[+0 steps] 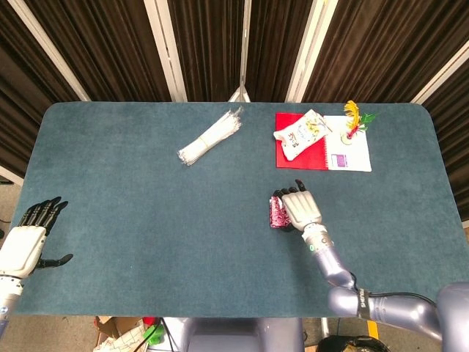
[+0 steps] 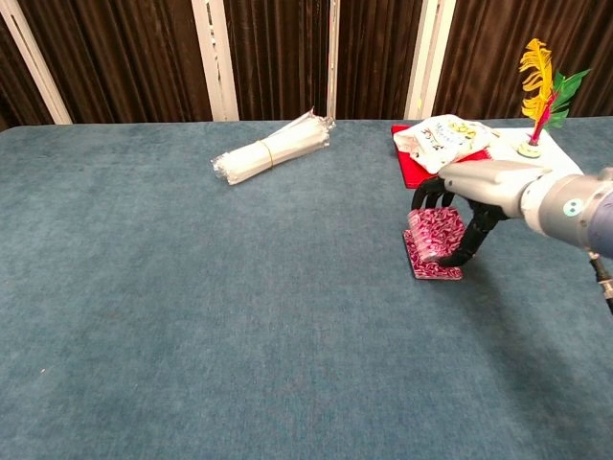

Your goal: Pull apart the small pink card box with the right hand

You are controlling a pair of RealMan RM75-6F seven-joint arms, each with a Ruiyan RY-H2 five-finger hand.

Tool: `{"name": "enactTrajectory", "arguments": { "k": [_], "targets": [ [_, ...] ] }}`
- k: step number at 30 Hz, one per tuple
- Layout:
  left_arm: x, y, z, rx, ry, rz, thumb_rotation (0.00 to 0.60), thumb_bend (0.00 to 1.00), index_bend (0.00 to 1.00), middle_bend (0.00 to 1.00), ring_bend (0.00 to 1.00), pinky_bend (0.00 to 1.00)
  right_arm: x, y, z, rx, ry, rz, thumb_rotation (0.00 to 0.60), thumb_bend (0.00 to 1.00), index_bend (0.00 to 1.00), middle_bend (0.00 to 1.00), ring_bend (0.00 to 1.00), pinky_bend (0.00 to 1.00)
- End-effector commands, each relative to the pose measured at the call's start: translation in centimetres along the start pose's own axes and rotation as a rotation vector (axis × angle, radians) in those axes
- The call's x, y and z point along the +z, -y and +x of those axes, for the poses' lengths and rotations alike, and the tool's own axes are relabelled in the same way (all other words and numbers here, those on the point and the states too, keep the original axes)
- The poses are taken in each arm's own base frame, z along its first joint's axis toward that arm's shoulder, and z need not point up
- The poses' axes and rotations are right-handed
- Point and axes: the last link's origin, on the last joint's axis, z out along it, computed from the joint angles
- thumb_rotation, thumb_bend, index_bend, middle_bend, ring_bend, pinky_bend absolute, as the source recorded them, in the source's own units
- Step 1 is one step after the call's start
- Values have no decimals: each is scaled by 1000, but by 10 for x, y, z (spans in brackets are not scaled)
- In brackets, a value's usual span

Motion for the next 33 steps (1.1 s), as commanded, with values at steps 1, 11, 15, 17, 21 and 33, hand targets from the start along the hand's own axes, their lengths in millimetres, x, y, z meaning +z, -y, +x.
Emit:
{"name": "enactTrajectory", "arguments": {
  "k": [1,11,15,17,21,33],
  "targets": [
    [0,0,0,-1,-1,0,600,0,0,0,0,0,-10,-10,7,-2,-19,-9,600,251,522,475,233,0],
    [0,-1,0,0,-10,2,600,0,0,0,0,0,-29,-54,-2,20,4,-99,600,249,523,474,233,0],
    [-1,-2,-1,2,-9,4,600,0,0,0,0,0,-28,-64,-12,43,25,-127,600,250,483,470,214,0],
    [-1,-2,-1,2,-8,7,600,0,0,0,0,0,-26,-67,-17,50,40,-137,600,249,424,449,183,0],
    [0,-1,-1,-6,-2,15,600,0,0,0,0,0,-21,-67,-21,57,51,-141,600,249,261,333,113,0],
    [1,0,-1,-8,10,20,600,0,0,0,0,0,-14,-67,-27,14,106,-150,600,248,43,118,16,0]
  ]
}}
